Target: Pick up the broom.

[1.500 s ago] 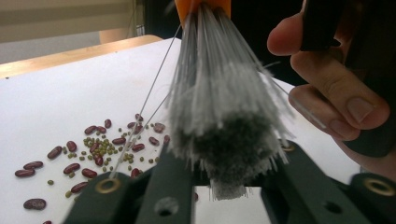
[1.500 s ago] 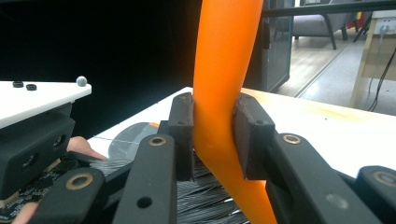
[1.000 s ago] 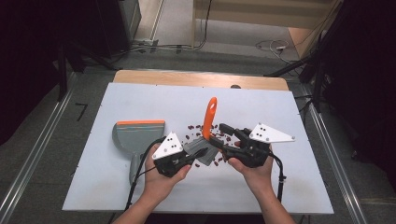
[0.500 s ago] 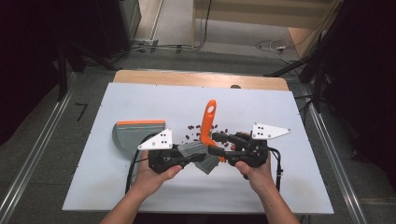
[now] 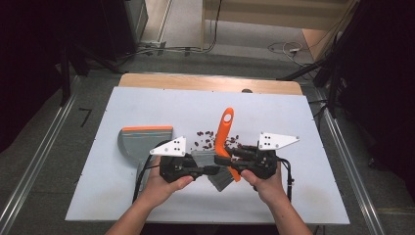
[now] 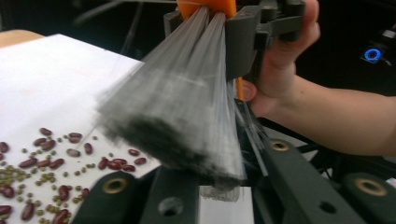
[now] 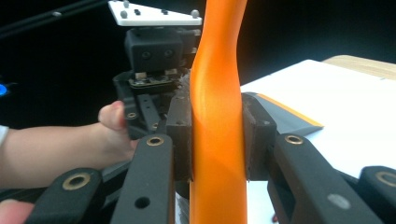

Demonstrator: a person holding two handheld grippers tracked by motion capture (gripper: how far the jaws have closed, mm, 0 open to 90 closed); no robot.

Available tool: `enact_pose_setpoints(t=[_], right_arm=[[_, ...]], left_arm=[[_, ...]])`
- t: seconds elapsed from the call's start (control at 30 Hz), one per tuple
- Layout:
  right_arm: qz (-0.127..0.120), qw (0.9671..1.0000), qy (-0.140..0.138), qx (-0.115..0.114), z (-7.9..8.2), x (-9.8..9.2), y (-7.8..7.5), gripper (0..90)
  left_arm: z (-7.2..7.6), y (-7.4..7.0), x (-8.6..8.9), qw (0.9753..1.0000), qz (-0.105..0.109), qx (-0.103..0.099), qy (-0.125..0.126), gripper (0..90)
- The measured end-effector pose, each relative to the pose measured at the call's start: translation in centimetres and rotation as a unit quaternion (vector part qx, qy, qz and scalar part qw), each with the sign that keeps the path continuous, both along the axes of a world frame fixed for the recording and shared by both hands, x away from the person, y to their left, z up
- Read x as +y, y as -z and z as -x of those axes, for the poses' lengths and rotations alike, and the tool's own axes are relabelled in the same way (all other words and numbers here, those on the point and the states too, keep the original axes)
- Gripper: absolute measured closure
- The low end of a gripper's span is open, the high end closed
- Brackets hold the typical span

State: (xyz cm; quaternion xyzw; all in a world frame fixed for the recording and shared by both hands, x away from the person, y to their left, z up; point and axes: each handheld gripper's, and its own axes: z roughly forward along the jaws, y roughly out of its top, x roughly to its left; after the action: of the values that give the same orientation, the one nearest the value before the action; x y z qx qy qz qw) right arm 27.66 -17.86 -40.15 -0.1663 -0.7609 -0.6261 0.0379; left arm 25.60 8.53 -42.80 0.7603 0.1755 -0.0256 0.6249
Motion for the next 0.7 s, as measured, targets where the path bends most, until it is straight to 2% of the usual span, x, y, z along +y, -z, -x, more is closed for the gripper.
enact_pose_setpoints(t=[0.03, 0.07, 0.13, 0.17, 0.2, 0.3, 0.33, 0.37, 0.4, 0.5, 0.53, 0.57, 0.6, 0.67, 0.7], right_arm=[[0.001, 1.0, 0.006, -0.001, 0.1, 0.1, -0.1, 68.5], [0.004, 0.9998, 0.02, -0.003, 0.3, 0.1, -0.4, 68.6], [0.012, 0.9993, 0.035, -0.002, 0.3, 0.0, -0.6, 68.6], [0.017, 0.9989, 0.044, -0.001, 0.3, -0.1, -0.6, 68.6], [0.02, 0.9985, 0.051, -0.002, 0.3, -0.2, -0.6, 68.6], [0.033, 0.9964, 0.078, -0.001, 0.0, -0.6, -0.5, 68.7], [0.033, 0.9964, 0.078, -0.001, 0.0, -0.6, -0.5, 68.7], [0.04, 0.9947, 0.095, 0.0, -0.1, -0.9, -0.4, 68.7], [0.04, 0.9947, 0.095, 0.0, -0.1, -0.9, -0.4, 68.7], [0.049, 0.9922, 0.114, -0.001, -0.3, -1.3, -0.5, 68.7], [0.058, 0.9896, 0.132, -0.002, -0.5, -1.6, -0.6, 68.7], [0.058, 0.9896, 0.132, -0.002, -0.5, -1.6, -0.6, 68.7], [0.065, 0.9867, 0.15, 0.001, -0.7, -1.9, -0.6, 68.6], [0.068, 0.9856, 0.155, 0.002, -0.8, -2.1, -0.6, 68.7], [0.077, 0.9822, 0.171, 0.003, -1.0, -2.5, -0.6, 68.6]], left_arm=[[0.0, -0.1, 0.0, 1.0, 0.0, 0.0, -0.004, 74.9], [0.2, -0.2, 0.2, 0.9993, -0.018, -0.01, -0.031, 64.8], [0.3, -0.2, 0.3, 0.999, -0.026, -0.01, -0.036, 53.5], [0.4, -0.2, 0.6, 0.998, -0.043, -0.013, -0.046, 48.3], [0.5, -0.1, 0.8, 0.9974, -0.048, -0.015, -0.052, 42.9], [0.7, -0.1, 1.2, 0.9968, -0.048, -0.015, -0.063, 29.5], [0.7, -0.1, 1.4, 0.9963, -0.048, -0.015, -0.07, 29.5], [0.8, 0.0, 1.6, 0.9956, -0.047, -0.013, -0.079, 20.8], [0.8, 0.0, 1.9, 0.9947, -0.051, -0.012, -0.088, 20.8], [0.8, 0.3, 2.7, 0.9929, -0.052, -0.003, -0.107, 12.4], [0.7, 0.4, 3.0, 0.9925, -0.051, 0.0, -0.112, 9.7], [0.8, 0.5, 3.3, 0.9919, -0.05, 0.002, -0.117, 9.7], [0.8, 0.6, 3.6, 0.9911, -0.05, 0.003, -0.124, 6.9], [0.8, 0.6, 4.1, 0.9896, -0.052, 0.002, -0.135, 5.4], [0.9, 0.6, 4.4, 0.9888, -0.051, 0.001, -0.14, 3.6]])
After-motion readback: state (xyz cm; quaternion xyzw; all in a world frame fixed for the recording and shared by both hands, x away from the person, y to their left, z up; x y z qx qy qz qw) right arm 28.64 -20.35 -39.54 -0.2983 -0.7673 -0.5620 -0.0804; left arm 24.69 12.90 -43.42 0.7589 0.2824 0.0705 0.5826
